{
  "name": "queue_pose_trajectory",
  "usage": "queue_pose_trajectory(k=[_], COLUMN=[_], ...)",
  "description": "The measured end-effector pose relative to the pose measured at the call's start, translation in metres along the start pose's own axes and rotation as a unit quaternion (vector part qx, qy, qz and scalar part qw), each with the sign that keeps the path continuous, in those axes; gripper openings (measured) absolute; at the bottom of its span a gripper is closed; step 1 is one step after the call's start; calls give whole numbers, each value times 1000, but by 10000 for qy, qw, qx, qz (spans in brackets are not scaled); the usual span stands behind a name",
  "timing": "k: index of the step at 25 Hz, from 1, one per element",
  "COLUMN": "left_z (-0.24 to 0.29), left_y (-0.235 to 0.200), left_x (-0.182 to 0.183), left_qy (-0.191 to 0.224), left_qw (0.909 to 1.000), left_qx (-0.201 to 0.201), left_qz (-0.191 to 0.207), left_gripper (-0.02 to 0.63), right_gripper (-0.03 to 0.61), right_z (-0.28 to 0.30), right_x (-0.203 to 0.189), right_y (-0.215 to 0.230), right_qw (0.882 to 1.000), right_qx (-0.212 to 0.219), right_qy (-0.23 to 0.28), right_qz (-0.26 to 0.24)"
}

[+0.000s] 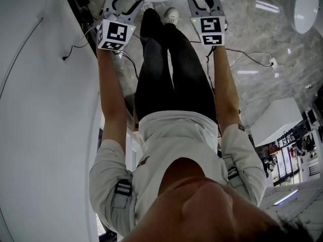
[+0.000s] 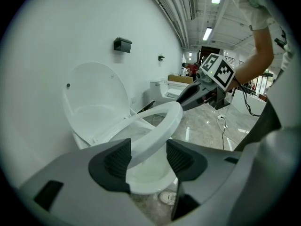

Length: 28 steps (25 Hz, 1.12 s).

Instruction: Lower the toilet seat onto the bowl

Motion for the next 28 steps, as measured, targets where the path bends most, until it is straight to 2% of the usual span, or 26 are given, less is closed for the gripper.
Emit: queue_pose_trajectory(k=[10,12,14,16,21,28], left_z=[8,9,8,9,17,26], left_y=[13,13,12,15,19,25], left_x=[-20,-25,-28,-33,-45,-58], left_qy=[-47,66,329,447,448,311], left_qw=[9998,9988,9944,9919,9899,9896], left_qx=[-186,-362,-577,-576,-424,-419], left_qz=[-56,-312,-817,-1045,-1278,-1340], left_gripper=[250,265,311,311,310,308], right_gripper=[124,126,126,126,126,124], right_z=[9,12,15,17,25,36], right_x=[-24,-29,-34,-39,-54,-70], right_y=[-5,-7,-9,-10,-10,-11], right_qw=[9998,9997,9996,9994,9987,9974], right_qx=[41,49,69,98,156,243], right_qy=[-172,-224,-266,-317,-435,-578], right_qz=[66,77,105,127,218,364])
Point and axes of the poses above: the fingertips, and each gripper's own axes: z forward along the fingers, y to its right, x out of its top, the point moved 9 cm from there along -z, backward along the fingers, and after that the axes turned 4 degrees about x, right-handed, at the moved point
